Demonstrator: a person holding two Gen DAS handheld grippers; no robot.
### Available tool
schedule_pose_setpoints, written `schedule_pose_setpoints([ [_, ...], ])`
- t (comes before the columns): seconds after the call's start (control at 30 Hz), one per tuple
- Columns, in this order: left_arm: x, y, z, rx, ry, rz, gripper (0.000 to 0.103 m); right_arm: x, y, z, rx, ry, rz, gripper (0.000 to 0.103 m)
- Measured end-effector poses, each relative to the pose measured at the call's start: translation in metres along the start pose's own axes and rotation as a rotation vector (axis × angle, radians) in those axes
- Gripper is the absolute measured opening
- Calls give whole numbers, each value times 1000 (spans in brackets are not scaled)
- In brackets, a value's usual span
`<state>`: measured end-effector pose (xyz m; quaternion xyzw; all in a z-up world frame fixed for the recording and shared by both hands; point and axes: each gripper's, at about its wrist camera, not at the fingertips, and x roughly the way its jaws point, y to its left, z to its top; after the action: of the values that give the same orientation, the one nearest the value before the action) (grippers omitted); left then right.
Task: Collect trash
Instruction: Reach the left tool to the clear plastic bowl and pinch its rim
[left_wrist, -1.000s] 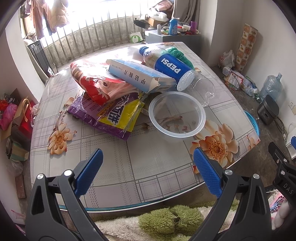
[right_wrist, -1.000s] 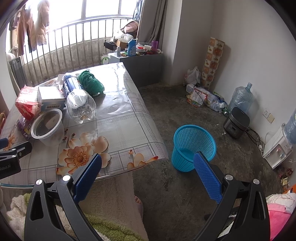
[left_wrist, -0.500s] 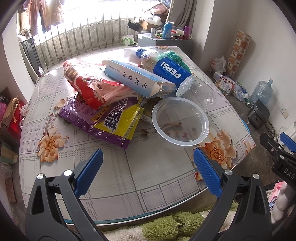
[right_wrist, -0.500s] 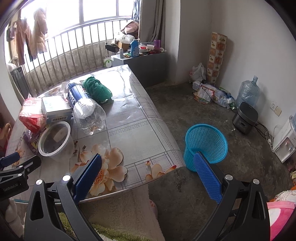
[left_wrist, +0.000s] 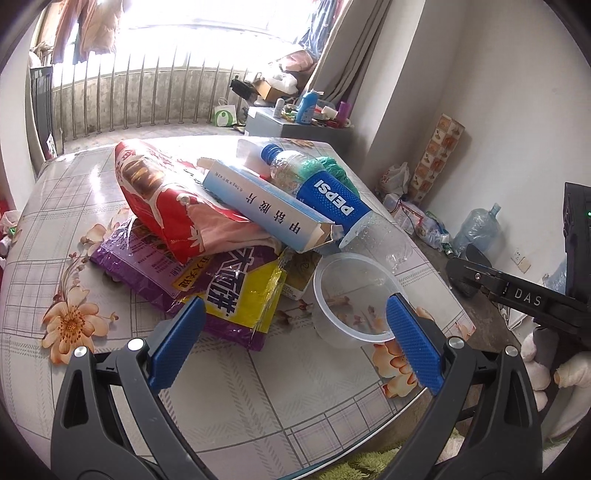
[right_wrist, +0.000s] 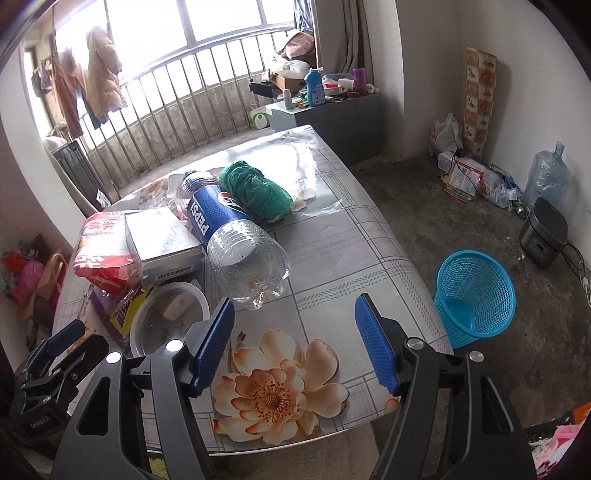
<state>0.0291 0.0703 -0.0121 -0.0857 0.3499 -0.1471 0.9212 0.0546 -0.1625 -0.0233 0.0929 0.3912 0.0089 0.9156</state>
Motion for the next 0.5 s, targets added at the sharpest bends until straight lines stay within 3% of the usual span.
schedule_pose_setpoints([
  [0.07,4,0,5,1,-4,-38,91,-1,5,5,-9,-10,19,63],
  [0.13,12,0,9,-3,12,-74,75,-1,9,7,-15,-15,33,62],
  [0.27,39,1,12,-27,90,-124,55,0,10,9,-14,-18,41,61],
  [0.5,67,-3,10,-22,175,-139,17,2,4,10,-8,-18,33,60],
])
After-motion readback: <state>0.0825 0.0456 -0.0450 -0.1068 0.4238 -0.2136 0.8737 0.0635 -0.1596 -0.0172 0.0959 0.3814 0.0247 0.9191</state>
